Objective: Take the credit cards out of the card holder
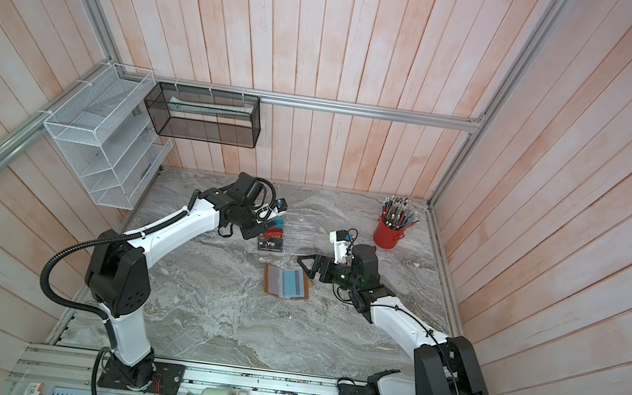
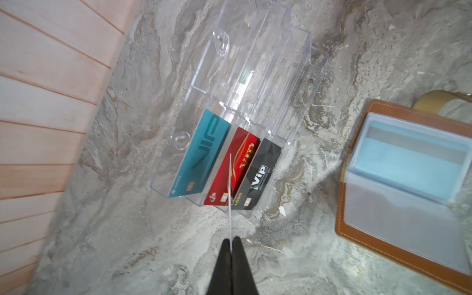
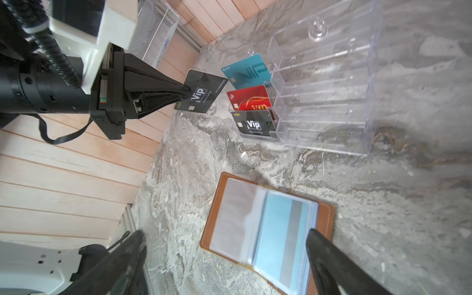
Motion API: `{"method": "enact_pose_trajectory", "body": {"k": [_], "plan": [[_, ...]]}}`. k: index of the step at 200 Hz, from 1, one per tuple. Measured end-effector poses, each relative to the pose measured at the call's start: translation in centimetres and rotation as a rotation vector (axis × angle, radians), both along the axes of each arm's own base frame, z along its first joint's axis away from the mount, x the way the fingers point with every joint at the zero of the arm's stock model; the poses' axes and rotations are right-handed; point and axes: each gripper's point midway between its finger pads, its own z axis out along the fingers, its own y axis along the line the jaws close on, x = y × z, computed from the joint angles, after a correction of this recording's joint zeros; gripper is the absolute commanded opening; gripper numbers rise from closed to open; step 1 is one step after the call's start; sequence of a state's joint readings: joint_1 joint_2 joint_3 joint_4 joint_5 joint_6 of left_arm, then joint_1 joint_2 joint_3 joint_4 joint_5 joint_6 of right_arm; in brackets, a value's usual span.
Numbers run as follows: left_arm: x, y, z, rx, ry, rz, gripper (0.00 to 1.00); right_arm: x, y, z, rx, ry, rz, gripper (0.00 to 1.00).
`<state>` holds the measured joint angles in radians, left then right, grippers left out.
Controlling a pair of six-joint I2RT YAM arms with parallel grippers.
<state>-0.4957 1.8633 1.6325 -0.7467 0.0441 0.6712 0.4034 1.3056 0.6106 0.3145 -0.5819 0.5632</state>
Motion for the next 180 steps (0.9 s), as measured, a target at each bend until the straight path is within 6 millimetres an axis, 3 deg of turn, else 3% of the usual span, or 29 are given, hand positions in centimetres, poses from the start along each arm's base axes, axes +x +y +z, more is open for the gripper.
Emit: {"method": "enact_pose_trajectory", "body": {"k": [21,74,109,180], "plan": [[0.7,-0.6,0.2,0.010,-0.025,-0.044,0.00,0.9,-0.2,0.3,-0.045,-0.029,-0.016,0.98],[-0.5,-1.6,-0.4,0.006,-0.002,-0.172,0.00,2.0,-0.9,-1.2,-0.133,-0.039,-0.054,0.98],[-2.0,-1.7,-2.4,0.047,0.037,-0.259,0.00,2.2,-1.1,-2.1,-0.159,-0.031,-0.061,0.98],[-2.1,-1.4,-5.1,0.130,0.040,-0.363,0.00,1.7,-0.1,-2.1,-0.189,-0.064,-0.043,0.99]]}}
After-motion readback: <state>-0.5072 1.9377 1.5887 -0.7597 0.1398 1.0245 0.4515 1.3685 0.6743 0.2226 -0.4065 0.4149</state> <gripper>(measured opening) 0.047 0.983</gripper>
